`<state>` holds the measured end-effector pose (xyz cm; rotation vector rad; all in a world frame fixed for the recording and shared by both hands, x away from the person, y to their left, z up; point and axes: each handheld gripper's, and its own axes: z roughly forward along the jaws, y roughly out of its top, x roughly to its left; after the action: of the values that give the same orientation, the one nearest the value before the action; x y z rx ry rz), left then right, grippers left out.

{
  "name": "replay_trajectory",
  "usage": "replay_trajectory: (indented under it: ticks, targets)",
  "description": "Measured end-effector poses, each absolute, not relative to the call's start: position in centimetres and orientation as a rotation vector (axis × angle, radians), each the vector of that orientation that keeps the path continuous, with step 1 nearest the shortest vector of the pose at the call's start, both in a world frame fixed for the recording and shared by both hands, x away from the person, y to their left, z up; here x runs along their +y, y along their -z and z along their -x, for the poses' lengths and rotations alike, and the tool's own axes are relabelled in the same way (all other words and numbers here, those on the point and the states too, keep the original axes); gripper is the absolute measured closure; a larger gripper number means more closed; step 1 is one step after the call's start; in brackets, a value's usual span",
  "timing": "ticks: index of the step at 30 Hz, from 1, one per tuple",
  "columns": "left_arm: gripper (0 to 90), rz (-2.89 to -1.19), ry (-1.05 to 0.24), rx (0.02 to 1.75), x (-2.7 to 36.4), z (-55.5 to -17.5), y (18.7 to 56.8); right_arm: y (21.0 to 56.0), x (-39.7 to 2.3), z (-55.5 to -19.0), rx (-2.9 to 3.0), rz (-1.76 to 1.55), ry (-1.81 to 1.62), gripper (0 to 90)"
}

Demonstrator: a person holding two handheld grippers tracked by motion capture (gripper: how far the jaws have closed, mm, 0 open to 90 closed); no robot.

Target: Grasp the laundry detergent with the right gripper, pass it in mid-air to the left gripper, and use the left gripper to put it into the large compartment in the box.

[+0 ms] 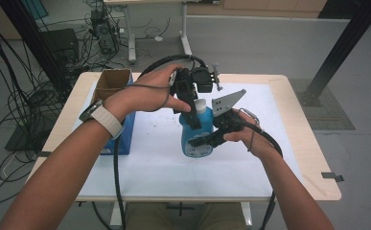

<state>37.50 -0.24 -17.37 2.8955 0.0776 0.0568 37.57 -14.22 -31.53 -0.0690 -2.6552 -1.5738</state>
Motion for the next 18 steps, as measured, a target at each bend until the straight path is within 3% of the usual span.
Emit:
replay_trajectory:
  ticks: [18]
  targets:
    - [5.2,-2.895,-0.062,0.076,0.00,-37.45,17.57,31.56,-14.11,-37.73,-2.651,0.073,1.577,42.6]
